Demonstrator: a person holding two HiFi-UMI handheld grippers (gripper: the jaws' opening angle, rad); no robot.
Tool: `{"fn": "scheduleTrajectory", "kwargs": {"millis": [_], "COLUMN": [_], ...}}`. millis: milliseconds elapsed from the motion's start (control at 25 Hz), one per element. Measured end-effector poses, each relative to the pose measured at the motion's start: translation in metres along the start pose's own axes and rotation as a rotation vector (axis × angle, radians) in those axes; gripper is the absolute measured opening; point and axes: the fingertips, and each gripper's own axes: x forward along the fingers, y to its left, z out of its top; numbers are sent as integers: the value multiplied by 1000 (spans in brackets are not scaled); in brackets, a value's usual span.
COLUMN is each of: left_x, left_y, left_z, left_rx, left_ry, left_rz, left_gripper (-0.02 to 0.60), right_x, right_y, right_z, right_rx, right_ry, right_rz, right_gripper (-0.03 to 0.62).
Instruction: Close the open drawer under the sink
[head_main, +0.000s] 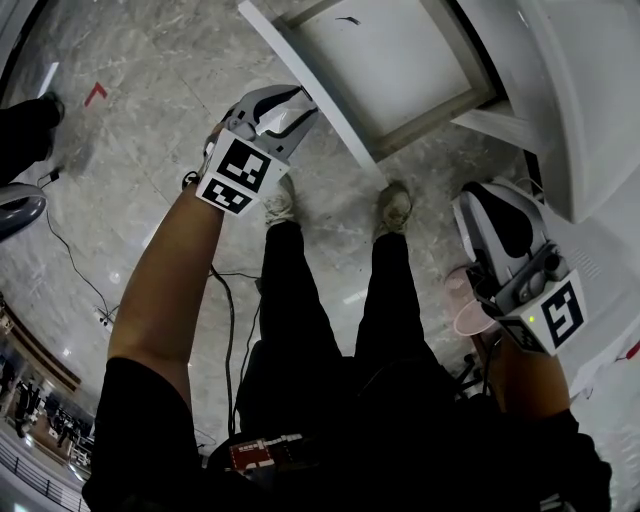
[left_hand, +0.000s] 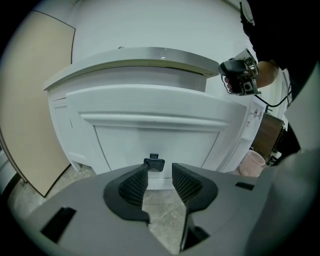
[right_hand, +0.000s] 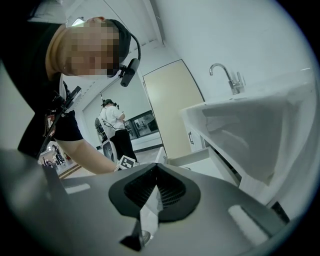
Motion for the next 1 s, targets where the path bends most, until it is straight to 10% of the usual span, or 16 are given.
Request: {"fn": "scheduleTrajectory", "kwargs": {"millis": [1000], "left_x": [23], "left_y": [8], "left_z": [21], "left_rx": [10], "left_ry": [-22], "left_rz": [10], "left_gripper": [132], "right_x": [-14], "right_y": [-4], "right_z": [-14], "right_rx": [17], "right_ry": [-10], "right_rz": [-13], "right_gripper": [2]}}
